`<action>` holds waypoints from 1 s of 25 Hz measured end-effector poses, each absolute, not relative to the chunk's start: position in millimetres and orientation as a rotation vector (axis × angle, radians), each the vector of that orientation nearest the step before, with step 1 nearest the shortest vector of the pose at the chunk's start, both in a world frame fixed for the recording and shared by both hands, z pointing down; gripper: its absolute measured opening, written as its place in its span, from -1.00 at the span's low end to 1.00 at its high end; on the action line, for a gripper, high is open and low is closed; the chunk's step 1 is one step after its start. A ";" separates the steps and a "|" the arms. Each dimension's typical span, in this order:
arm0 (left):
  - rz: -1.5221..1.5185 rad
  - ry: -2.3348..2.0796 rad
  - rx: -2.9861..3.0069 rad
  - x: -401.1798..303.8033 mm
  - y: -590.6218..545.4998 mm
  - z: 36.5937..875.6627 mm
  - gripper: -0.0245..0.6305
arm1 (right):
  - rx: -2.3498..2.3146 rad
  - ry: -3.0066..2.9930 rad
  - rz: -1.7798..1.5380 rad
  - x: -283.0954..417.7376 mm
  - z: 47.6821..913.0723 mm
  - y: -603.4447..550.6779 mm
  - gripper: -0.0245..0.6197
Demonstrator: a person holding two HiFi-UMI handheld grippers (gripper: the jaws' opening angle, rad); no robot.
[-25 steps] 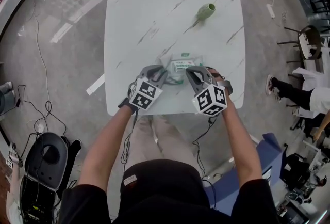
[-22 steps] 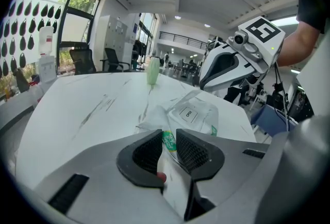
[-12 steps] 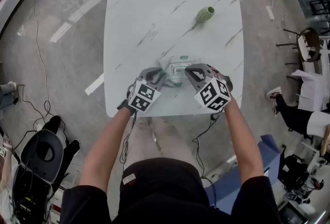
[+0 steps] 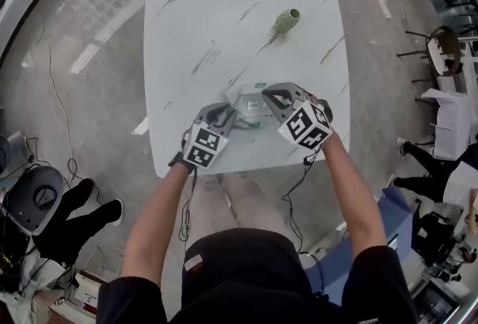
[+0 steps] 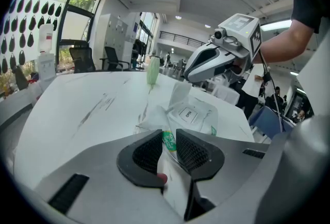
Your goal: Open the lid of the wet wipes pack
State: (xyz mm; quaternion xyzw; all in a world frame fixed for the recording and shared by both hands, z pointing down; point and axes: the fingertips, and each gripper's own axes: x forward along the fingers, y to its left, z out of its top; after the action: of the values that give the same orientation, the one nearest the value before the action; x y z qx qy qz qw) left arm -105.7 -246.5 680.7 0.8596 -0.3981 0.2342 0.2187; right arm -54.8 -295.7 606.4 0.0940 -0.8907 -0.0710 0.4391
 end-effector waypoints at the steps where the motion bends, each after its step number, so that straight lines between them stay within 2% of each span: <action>1: 0.645 -1.100 2.381 -105.4 -247.3 679.2 -0.63 | 0.237 -2.216 -0.171 -55.0 606.3 -297.6 -0.92; 15: 0.642 -1.095 2.381 -105.7 -248.2 680.7 -0.63 | 0.319 -2.338 0.232 -59.8 611.4 -329.2 -0.92; 25: 0.642 -1.097 2.382 -105.4 -248.4 681.1 -0.63 | 0.349 -2.372 0.375 -62.6 621.7 -347.8 -0.92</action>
State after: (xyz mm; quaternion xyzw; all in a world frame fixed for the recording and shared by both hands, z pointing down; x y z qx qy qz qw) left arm -105.4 -248.4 681.1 0.8608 -0.3964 0.2321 0.2191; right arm -62.6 -347.8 621.7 0.1347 -0.9157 0.1449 0.3499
